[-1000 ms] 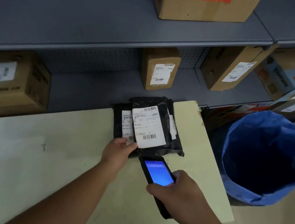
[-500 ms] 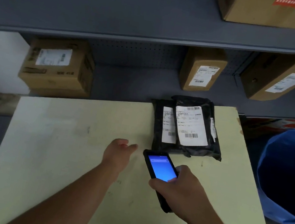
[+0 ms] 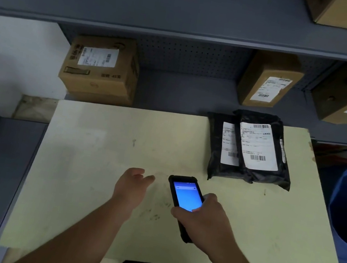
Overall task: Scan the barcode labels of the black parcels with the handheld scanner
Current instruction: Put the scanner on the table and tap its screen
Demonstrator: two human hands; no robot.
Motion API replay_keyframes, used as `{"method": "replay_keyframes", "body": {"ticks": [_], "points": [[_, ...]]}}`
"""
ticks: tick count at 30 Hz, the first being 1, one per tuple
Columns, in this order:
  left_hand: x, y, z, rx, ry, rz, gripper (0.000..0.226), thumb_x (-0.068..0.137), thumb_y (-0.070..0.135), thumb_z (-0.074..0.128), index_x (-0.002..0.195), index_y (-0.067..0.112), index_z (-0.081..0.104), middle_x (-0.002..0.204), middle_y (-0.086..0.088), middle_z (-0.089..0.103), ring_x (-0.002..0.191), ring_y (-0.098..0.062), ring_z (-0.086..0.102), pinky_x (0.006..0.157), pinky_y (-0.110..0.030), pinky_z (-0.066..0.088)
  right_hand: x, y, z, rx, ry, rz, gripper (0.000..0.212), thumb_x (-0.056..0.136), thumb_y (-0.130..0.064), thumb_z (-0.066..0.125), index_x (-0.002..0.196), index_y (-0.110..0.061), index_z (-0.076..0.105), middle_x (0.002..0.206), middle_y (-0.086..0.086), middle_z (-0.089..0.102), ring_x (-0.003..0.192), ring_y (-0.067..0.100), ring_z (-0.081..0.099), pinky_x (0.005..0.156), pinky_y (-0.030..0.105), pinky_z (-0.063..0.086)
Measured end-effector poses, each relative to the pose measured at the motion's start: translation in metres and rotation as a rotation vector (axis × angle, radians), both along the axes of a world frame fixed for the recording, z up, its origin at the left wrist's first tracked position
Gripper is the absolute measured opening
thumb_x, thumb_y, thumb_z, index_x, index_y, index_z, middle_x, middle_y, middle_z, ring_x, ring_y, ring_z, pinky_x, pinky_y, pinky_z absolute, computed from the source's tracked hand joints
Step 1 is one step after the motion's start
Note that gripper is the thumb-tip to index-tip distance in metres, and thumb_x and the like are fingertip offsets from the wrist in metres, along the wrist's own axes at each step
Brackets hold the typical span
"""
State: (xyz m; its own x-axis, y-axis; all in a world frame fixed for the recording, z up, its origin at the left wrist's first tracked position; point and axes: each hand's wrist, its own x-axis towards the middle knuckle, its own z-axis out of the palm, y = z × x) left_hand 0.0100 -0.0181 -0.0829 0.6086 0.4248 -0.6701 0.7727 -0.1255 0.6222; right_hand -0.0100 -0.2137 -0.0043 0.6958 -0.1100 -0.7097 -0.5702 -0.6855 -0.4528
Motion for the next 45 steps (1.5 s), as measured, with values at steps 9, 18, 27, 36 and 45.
{"method": "replay_keyframes", "body": {"ticks": [9,18,27,36,45], "points": [[-0.025,0.016,-0.009,-0.001,0.041,-0.037,0.049,0.094,0.033,0.070,0.140,0.022,0.060,0.129,0.001,0.062,0.104,-0.018,0.059,0.086,-0.030,0.043,-0.024,0.025,-0.038,-0.040,0.006,-0.076,0.058,0.071,-0.049,0.079,0.110,-0.018,0.048,0.104,0.004,0.063,0.083,0.023,0.072,0.059,0.035,0.055],[-0.041,0.019,-0.016,-0.004,0.005,-0.013,0.033,0.095,0.022,0.069,0.128,0.023,0.064,0.124,0.003,0.064,0.083,0.005,0.056,0.061,-0.018,0.041,-0.037,0.040,-0.068,-0.130,0.025,-0.090,0.057,0.083,-0.043,0.076,0.119,-0.013,0.044,0.115,0.004,0.052,0.091,0.028,0.070,0.076,0.044,0.061],[-0.054,0.025,-0.028,-0.044,-0.003,0.056,0.035,0.093,0.016,0.069,0.128,0.022,0.065,0.123,0.002,0.068,0.085,0.003,0.060,0.061,-0.019,0.042,-0.051,0.044,-0.096,-0.188,0.039,-0.108,0.066,0.086,-0.044,0.078,0.131,-0.010,0.043,0.120,0.004,0.048,0.099,0.032,0.068,0.081,0.047,0.062],[-0.068,0.033,-0.039,-0.056,0.008,0.110,0.037,0.092,0.018,0.070,0.127,0.026,0.062,0.120,0.003,0.070,0.095,-0.018,0.068,0.067,-0.026,0.046,-0.059,0.051,-0.115,-0.338,0.033,-0.023,0.073,0.087,-0.054,0.075,0.140,-0.015,0.042,0.132,0.004,0.058,0.120,0.026,0.062,0.098,0.044,0.056],[-0.079,0.039,-0.046,-0.070,0.040,0.122,0.035,0.091,0.017,0.070,0.125,0.027,0.063,0.115,0.006,0.070,0.095,-0.019,0.068,0.077,-0.030,0.052,-0.068,0.053,-0.129,-0.418,-0.022,0.020,0.080,0.086,-0.058,0.076,0.143,-0.013,0.043,0.139,0.005,0.053,0.128,0.025,0.053,0.102,0.042,0.054]]}}
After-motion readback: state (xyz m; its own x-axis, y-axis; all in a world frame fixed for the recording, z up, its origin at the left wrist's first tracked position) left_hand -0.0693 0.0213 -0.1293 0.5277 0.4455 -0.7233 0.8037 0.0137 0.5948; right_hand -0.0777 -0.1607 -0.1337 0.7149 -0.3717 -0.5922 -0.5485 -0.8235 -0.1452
